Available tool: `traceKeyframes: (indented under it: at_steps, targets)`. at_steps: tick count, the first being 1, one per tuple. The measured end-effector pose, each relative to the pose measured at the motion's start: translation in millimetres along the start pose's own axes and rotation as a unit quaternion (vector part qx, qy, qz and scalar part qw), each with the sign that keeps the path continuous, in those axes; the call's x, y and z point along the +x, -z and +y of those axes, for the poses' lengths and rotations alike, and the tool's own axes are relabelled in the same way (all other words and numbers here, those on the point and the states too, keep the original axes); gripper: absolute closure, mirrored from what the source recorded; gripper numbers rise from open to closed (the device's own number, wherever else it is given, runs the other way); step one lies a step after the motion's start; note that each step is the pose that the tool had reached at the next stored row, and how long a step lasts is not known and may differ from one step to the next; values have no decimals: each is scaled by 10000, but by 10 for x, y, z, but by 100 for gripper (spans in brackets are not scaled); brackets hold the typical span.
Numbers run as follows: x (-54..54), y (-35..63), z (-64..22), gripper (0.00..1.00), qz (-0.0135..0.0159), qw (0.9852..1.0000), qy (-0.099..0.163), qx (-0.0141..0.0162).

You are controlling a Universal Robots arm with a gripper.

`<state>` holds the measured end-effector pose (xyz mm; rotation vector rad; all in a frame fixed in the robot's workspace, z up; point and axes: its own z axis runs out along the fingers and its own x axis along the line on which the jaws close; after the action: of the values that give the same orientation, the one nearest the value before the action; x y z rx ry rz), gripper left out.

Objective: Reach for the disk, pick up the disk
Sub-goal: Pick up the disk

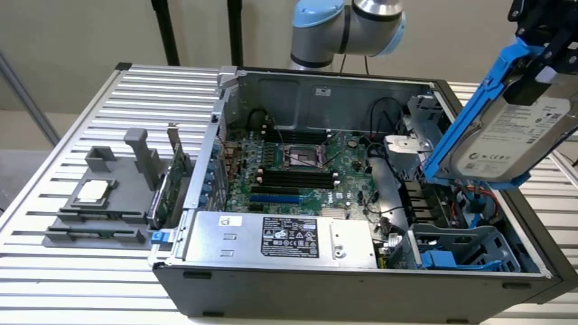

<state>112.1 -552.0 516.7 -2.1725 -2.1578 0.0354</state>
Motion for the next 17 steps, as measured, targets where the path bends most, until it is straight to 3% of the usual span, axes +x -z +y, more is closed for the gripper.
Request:
traceKeyframes:
  at_steps: [7,11,13,17]
  targets:
    - [-280,12,43,67,14,10000,0,1]
    - [-312,2,40,67,16,10000,1,-4]
    - [-313,-12,23,67,15,10000,3,-32]
    - [-316,-58,-28,67,16,9999,7,-129]
